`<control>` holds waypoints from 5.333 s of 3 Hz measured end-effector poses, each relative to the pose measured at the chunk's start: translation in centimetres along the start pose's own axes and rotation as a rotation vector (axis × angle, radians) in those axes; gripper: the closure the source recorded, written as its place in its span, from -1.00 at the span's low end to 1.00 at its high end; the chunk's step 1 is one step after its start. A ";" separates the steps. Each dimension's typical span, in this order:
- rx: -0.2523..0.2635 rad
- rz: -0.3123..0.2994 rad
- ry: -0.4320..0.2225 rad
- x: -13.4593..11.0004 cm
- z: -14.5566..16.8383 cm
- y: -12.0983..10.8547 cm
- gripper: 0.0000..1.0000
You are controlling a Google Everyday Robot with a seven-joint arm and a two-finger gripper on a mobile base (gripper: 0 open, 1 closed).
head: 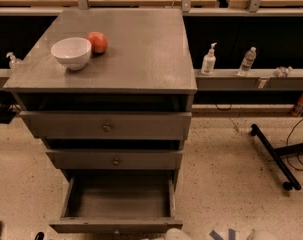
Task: Close bottom drawer
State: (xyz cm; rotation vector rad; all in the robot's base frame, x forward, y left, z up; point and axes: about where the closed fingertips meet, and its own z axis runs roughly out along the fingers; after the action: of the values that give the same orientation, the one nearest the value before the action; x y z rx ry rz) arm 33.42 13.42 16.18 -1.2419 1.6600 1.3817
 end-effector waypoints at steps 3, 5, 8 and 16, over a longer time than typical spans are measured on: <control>0.322 -0.058 -0.050 0.5 -4.4 -6.3 1.00; 0.338 -0.073 -0.046 -0.6 -4.7 -10.8 1.00; 0.250 -0.152 -0.115 0.1 -4.2 -11.2 1.00; 0.199 -0.339 -0.136 -2.3 -4.5 -13.8 1.00</control>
Offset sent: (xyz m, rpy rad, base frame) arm 0.0621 -0.0585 -0.0116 -0.0827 -0.1712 -0.3445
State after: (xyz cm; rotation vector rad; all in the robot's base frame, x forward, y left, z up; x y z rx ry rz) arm 47.53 9.69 14.31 -1.2181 1.3814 1.0443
